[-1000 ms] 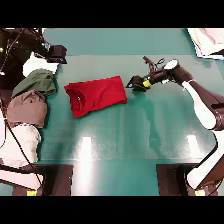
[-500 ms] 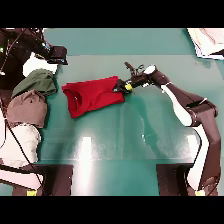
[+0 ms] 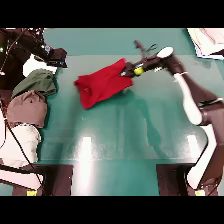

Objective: Fold the shirts.

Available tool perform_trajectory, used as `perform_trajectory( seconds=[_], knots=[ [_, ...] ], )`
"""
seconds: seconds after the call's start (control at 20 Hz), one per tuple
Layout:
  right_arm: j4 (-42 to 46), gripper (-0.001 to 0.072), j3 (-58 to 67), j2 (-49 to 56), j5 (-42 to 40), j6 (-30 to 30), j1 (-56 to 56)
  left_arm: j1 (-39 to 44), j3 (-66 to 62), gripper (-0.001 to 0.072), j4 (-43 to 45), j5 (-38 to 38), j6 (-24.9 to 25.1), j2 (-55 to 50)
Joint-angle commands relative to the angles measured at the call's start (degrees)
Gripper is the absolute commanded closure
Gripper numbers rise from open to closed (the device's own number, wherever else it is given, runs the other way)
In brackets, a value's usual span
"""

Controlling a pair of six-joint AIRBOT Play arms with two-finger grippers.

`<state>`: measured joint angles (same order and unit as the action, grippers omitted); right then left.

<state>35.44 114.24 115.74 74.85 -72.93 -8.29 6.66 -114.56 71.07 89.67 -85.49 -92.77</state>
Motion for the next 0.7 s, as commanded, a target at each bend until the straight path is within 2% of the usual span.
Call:
perform_trajectory(
  seconds=[0.0,0.3,0.65],
  knots=[
    [12.68,0.0700,-3.48,-10.29,3.21,-2.99,10.32,-0.02,0.00,0.0683,0.00,0.85,0.04,-0.02],
    [26.60,0.0701,-19.54,-27.04,0.35,-9.22,35.76,-0.02,0.00,0.0683,-0.39,0.85,0.00,-0.02],
    [33.92,0.0701,-37.86,-41.83,-10.71,-15.82,59.23,-0.02,0.00,0.0683,-4.76,-0.79,0.00,-0.02]
  ],
)
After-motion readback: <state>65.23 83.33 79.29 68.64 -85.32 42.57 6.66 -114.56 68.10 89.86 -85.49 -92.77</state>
